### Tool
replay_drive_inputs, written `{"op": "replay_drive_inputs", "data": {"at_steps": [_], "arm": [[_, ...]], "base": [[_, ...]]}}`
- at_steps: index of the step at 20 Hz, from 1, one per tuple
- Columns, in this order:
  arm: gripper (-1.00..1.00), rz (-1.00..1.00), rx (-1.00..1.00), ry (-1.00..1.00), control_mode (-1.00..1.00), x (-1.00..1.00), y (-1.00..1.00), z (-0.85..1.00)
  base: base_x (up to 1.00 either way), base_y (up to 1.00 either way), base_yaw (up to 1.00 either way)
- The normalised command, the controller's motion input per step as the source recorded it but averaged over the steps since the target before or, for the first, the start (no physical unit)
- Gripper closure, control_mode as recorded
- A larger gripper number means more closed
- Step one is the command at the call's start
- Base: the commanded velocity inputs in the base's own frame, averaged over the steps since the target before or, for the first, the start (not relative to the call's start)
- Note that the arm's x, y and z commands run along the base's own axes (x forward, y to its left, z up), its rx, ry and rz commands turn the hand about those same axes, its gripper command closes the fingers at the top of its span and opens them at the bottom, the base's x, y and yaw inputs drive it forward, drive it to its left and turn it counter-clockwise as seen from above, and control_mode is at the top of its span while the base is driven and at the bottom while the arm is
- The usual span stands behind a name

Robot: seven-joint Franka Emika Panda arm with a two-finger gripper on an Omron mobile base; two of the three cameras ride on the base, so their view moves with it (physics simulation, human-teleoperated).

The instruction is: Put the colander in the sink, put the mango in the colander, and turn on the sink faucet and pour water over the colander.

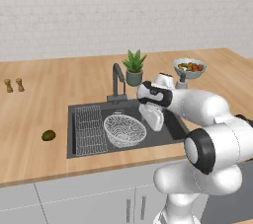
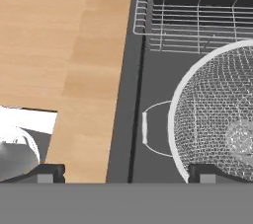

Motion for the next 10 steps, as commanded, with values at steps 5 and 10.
{"op": "replay_drive_inputs", "data": {"at_steps": [5, 10], "arm": [[-1.0, -0.55, -0.04, 0.0, -1.0, -0.82, 0.06, 0.51], [-1.0, -0.57, -0.08, 0.0, -1.0, -0.65, 0.32, 0.5]], "base": [[0.0, 0.0, 0.0], [0.0, 0.0, 0.0]]}}
